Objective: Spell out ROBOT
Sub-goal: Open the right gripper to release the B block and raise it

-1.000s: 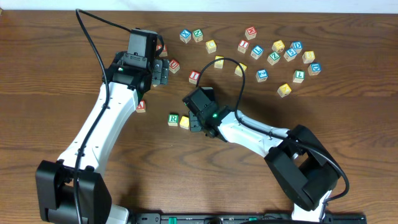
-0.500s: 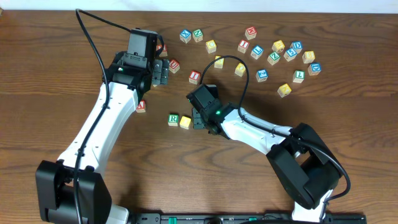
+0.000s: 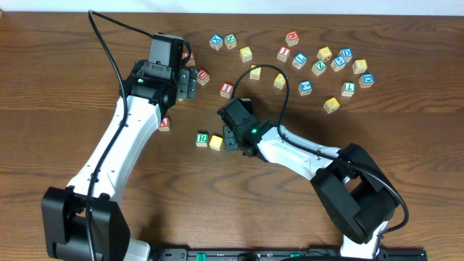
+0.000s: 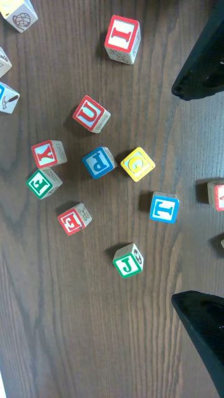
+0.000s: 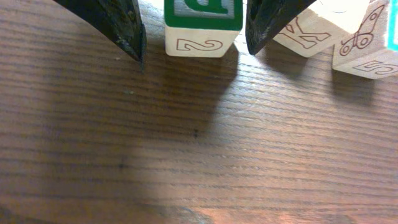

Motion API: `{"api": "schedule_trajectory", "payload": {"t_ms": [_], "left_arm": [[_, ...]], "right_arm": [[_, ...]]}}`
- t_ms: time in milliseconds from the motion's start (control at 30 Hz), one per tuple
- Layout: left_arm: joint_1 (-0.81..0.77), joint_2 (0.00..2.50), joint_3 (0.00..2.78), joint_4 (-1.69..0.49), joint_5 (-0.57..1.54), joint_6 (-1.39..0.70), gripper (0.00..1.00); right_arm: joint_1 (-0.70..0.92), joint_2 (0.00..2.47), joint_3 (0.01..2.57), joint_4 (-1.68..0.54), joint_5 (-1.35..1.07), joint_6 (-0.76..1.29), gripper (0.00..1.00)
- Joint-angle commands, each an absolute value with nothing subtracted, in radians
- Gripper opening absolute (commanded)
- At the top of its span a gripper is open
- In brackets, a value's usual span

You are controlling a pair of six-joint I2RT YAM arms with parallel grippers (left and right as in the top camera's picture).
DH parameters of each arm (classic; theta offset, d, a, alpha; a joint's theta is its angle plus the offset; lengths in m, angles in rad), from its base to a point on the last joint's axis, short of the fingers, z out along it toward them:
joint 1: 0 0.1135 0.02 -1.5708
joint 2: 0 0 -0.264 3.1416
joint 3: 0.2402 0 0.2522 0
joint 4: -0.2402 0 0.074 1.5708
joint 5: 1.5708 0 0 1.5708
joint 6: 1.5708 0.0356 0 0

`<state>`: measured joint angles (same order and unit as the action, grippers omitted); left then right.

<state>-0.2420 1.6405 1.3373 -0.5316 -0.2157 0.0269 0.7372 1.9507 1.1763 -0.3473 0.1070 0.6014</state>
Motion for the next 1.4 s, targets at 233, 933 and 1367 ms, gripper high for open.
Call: {"api": "schedule_trajectory", "payload": {"t_ms": [233,933,1367], "left_arm": [[-0.236,1.616,1.356,-0.535,-0.228,0.033,0.96],[-0.236,1.616,1.356,-0.535,-0.228,0.033,0.96],[-0.236,1.616,1.356,-0.535,-0.228,0.033,0.96]], "right_arm": [[0.73,1.964,1.229,-0.347,0.11,0.574,0.47],[0.638,1.964,1.229,-0.332,0.113,0.552,0.36],[0.672,1.964,1.229,-0.375,0.113,0.561,0.16]]}}
